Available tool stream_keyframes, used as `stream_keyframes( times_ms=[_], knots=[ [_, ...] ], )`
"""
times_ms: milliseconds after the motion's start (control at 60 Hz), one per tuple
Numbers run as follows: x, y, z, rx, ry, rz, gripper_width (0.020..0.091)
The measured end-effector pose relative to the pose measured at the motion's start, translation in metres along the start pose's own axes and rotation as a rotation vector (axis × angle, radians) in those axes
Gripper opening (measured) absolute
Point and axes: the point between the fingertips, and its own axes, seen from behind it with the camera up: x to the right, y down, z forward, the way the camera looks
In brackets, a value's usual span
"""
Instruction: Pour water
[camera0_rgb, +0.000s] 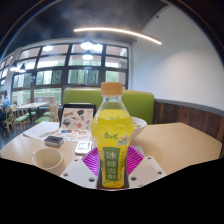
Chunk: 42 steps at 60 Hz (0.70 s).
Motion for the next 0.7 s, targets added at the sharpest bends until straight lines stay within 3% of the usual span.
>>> stream_keyframes(
  times_ms=[150,200,233,267,350,417,700],
  knots=[
    [0.011,0.008,-0.006,-0.012,0.001,0.113,0.0307],
    [0.011,0.009,-0.007,-0.02,-0.001,0.115,0.0372],
    [0.009,0.006,-0.005,-0.027,-0.004,0.113,0.0472],
    [0.009,0.01,-0.008,-0.041,-0.006,0.108,0.0489],
    [0.007,0.013,-0.019,-0.066,-0.024,0.113,0.0864],
    [0.014,0.006,-0.035,-0.054,0.003,0.098,0.0804],
    [-0.009,-0.036,-0.181,-0.02,0.028,0.08,0.0829]
  ],
)
